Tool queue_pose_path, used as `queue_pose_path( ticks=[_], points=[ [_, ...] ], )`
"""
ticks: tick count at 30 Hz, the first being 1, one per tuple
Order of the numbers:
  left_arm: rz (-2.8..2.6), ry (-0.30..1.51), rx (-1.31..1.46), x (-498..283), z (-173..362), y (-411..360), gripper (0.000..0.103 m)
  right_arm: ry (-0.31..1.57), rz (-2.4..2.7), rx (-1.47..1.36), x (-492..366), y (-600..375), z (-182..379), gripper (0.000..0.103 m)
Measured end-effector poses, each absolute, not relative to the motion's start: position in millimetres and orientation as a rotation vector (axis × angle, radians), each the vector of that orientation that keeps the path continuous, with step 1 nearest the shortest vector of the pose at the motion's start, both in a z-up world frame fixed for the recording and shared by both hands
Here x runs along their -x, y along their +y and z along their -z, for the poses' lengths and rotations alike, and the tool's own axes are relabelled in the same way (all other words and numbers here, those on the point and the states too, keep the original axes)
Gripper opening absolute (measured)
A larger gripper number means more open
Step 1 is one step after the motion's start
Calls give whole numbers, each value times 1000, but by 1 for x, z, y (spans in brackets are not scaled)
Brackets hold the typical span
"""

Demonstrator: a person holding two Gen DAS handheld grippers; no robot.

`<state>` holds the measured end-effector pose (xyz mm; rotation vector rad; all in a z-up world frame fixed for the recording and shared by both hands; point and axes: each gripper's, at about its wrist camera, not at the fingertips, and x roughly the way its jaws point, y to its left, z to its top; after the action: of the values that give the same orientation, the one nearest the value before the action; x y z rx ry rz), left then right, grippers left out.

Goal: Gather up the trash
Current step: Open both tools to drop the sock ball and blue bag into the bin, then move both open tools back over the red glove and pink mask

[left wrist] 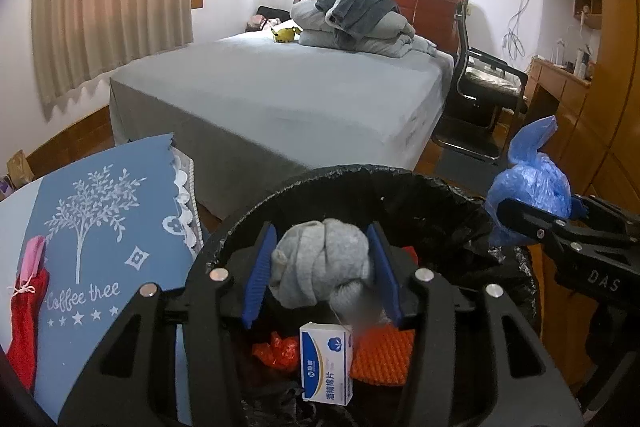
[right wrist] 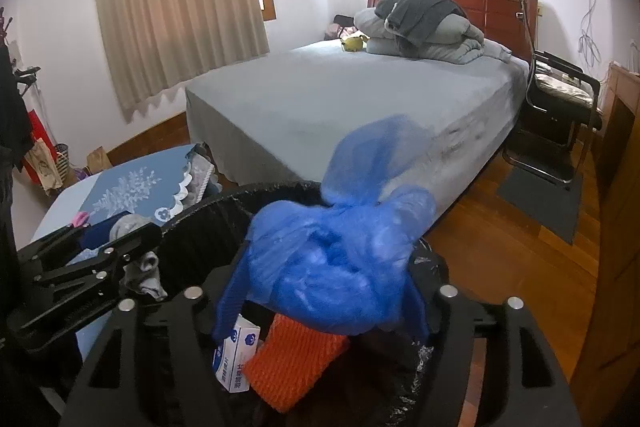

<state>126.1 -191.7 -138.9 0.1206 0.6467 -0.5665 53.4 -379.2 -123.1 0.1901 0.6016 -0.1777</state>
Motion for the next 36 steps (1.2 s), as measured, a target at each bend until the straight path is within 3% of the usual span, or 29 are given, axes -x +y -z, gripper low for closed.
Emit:
queue_pose_path(
  ticks=[2, 7, 9, 11, 36],
  points=[
    [568, 643, -103, -127, 138, -189, 67, 606, 181, -187, -55, -379, 123, 79],
    [532, 627, -83, -129, 132, -176, 73, 590, 199, -179, -53, -378, 120, 90],
    [499, 617, -73, -131, 128, -166, 80, 575, 206, -178, -52, -377, 117, 97],
    [460, 605, -67, -132, 123, -154, 86, 566, 207, -178, -50, -375, 114, 97],
    [30, 545, 6, -128, 100, 51, 90, 541, -27, -114, -104, -244, 94, 97]
  ],
)
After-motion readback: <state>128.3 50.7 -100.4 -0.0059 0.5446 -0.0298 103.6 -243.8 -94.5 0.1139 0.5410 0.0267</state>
